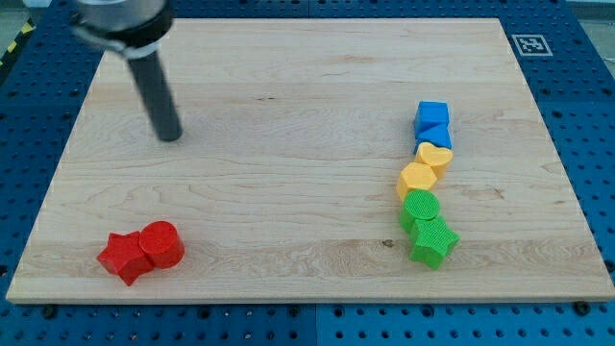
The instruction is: Slide the red star above the blue cube
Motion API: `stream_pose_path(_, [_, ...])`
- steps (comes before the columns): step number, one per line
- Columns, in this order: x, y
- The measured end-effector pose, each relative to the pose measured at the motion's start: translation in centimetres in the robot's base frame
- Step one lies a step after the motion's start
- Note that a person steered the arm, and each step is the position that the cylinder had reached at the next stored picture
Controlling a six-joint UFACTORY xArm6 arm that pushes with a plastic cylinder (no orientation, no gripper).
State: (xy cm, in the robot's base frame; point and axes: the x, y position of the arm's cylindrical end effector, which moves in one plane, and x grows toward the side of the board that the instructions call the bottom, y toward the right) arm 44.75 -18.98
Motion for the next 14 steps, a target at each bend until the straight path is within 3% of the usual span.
stream_pose_path(2, [12.9,-2.6])
stream_pose_path(3, [17.0,-3.4])
stream_pose_path(5, [17.0,-1.9])
stream_pose_path(6, [17.1,3.6])
stream_pose_path(8, [11.0,12.6])
stream_pose_path(10, [14.0,12.6])
stream_pose_path(12, [4.1,12.1])
stream_pose_path(14, [8.6,12.8])
